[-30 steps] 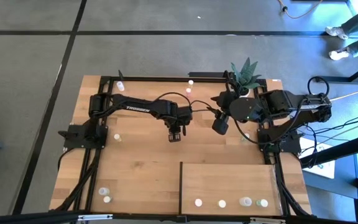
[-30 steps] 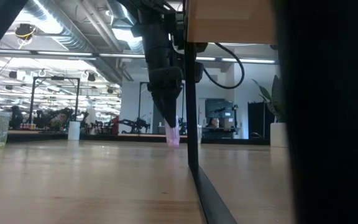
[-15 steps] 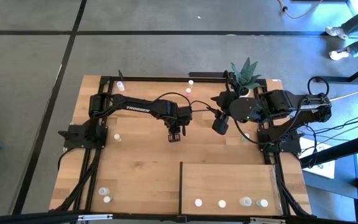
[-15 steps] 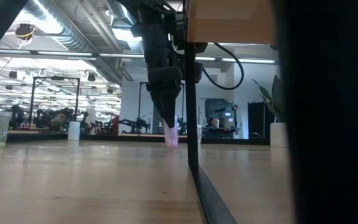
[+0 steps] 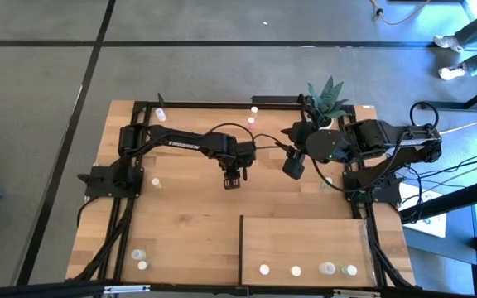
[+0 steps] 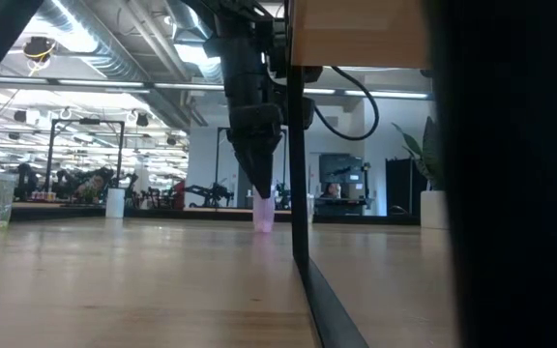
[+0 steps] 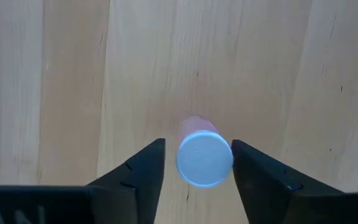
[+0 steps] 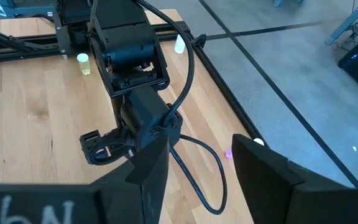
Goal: Pick and place medicine bottles onto shelf by color
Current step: Put the bottom pink pill bottle on the shelf aligned with the other pink pill bottle
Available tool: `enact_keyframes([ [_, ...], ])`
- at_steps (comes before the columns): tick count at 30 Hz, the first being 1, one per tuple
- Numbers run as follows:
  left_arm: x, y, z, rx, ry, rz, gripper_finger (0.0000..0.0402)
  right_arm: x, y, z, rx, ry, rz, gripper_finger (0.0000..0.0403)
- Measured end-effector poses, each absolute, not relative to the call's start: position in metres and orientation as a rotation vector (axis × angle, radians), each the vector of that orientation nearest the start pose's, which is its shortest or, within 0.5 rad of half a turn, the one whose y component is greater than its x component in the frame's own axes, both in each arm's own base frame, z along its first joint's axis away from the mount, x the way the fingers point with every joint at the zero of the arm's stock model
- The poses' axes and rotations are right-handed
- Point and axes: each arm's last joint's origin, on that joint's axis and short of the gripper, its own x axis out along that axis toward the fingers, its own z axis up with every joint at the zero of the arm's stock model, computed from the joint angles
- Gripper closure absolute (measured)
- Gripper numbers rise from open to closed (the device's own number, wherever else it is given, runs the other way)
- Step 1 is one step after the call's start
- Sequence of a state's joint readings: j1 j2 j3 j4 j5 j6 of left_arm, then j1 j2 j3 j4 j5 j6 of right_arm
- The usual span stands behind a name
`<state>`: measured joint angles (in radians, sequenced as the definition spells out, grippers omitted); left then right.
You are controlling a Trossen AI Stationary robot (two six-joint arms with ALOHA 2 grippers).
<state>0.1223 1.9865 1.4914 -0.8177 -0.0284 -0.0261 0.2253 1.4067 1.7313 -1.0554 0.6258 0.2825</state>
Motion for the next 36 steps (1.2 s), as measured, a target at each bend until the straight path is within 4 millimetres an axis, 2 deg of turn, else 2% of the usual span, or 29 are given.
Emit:
enact_keyframes([
  [5,0.392,0.049,0.188,-0.090,1.310,0.153,0.0201,0.255,0.041,0.438,-0.035,0.607,-0.471,0.0225],
  [11,0.390,0.049,0.194,-0.092,1.300,0.151,0.0197,0.255,0.041,0.438,-0.035,0.607,-0.471,0.0225],
  [17,0.385,0.050,0.209,-0.089,1.272,0.144,0.0197,0.255,0.041,0.438,-0.033,0.606,-0.471,0.0225],
  [21,0.379,0.056,0.220,-0.112,1.250,0.089,0.0197,0.255,0.041,0.438,-0.033,0.603,-0.471,0.0225],
  [29,0.377,0.063,0.222,-0.089,1.241,-0.016,0.0194,0.255,0.041,0.438,-0.033,0.603,-0.470,0.0225],
  [32,0.377,0.063,0.222,-0.088,1.241,-0.017,0.0171,0.255,0.041,0.438,-0.032,0.603,-0.471,0.0225],
  [36,0.377,0.063,0.222,-0.082,1.243,-0.001,0.0113,0.255,0.041,0.438,-0.032,0.603,-0.471,0.0225],
])
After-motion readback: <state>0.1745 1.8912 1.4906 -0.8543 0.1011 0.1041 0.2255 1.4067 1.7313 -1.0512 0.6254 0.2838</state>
